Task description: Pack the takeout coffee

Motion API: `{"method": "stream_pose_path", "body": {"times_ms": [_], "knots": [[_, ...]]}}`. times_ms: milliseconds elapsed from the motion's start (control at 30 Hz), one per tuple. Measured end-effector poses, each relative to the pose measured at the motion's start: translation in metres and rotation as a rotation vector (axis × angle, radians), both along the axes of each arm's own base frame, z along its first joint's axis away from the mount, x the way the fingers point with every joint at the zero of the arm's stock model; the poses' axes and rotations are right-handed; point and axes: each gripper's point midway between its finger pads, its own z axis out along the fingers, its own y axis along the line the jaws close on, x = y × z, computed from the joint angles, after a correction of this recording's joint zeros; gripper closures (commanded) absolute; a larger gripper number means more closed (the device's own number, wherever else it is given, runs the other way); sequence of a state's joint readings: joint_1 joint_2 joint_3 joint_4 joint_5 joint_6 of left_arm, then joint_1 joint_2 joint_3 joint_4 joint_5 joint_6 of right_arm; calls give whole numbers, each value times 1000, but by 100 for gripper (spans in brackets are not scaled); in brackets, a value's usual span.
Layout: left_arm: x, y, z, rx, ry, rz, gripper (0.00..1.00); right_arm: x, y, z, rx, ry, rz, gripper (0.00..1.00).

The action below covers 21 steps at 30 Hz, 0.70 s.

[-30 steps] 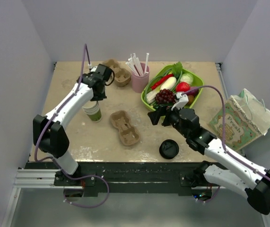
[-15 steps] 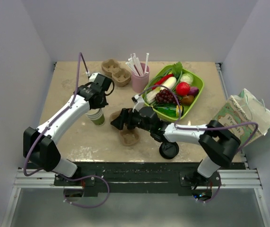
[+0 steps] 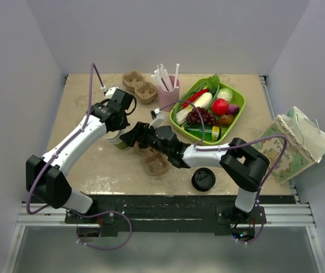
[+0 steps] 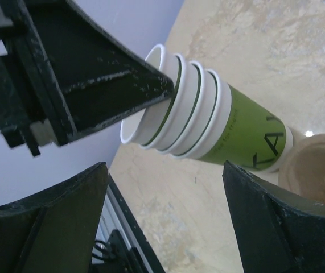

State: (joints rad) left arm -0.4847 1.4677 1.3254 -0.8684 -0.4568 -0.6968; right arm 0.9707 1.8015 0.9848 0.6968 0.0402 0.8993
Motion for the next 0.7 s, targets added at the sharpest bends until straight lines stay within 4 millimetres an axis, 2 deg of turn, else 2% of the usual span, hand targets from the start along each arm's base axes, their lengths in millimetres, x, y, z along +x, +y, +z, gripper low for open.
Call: {"method": "stream_pose_path", "body": {"times_ms": [100, 333, 500, 700], "knots": [[0, 0, 0, -2, 1, -1, 100, 8, 4, -1, 22, 6, -28, 16], [0, -1, 0, -6, 3, -3, 100, 19, 5, -28, -5, 56, -85, 16], [0, -1, 0, -6, 3, -4, 100, 21, 7, -24, 13, 58, -98, 16], [0, 1, 0, 0, 0, 4, 100, 26, 17, -22, 28, 59, -102, 16]]}}
